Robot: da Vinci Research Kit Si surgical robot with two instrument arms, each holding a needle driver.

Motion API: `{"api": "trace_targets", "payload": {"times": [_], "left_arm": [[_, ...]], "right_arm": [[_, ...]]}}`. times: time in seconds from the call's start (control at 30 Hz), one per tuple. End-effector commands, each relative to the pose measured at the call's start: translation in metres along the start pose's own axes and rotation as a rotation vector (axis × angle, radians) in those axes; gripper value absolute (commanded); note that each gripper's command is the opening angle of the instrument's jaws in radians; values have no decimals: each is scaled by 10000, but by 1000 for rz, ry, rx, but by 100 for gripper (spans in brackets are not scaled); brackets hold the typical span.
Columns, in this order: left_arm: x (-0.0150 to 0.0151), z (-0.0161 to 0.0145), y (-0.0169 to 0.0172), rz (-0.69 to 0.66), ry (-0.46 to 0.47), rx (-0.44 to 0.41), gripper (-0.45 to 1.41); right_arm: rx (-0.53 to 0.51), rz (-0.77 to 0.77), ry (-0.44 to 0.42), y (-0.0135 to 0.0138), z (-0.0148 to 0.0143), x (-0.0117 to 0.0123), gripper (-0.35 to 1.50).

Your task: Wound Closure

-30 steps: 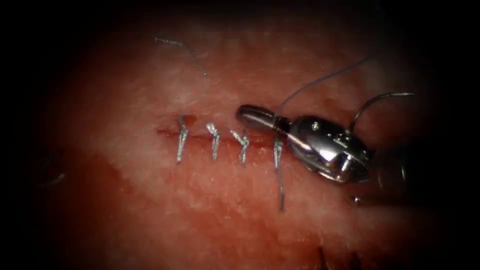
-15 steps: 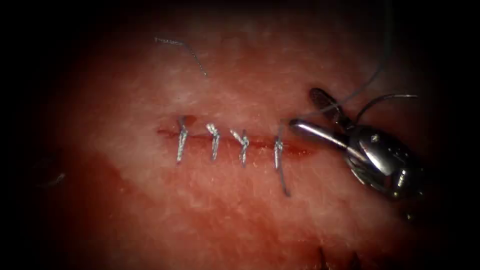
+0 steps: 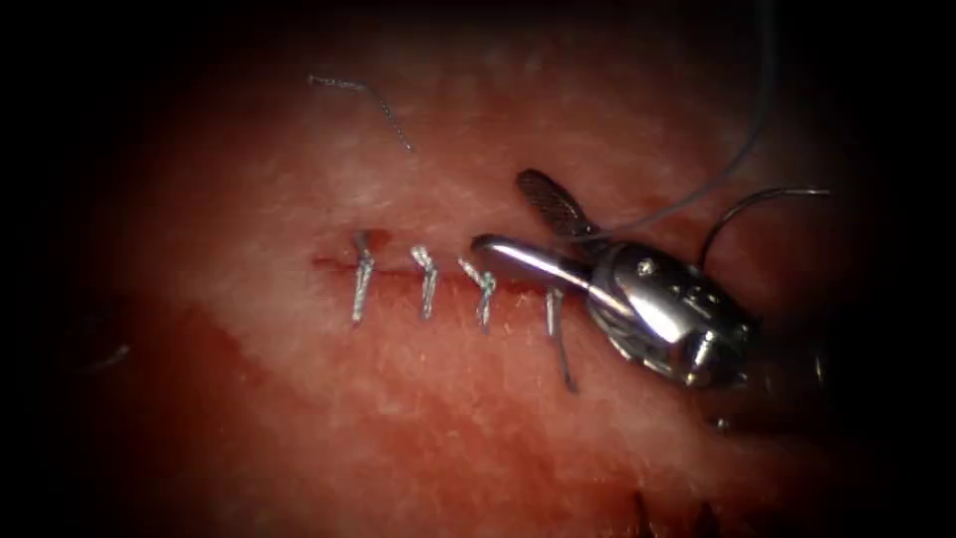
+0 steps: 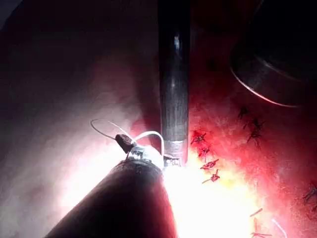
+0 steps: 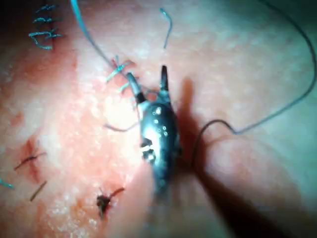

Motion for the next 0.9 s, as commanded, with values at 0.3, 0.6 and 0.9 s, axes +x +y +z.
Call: {"api": "trace_targets", "payload": {"times": [0.3, 0.6, 0.9], "left_arm": [[7, -2, 14, 2, 0, -3, -45], [12, -4, 17, 2, 1, 0, -45], [17, 6, 26, 6, -3, 10, -45]], "right_arm": [[88, -12, -24, -9, 17, -17, -35], [81, -74, -35, -6, 11, -15, -35], [-44, -50, 18, -1, -42, 11, 148]]}}
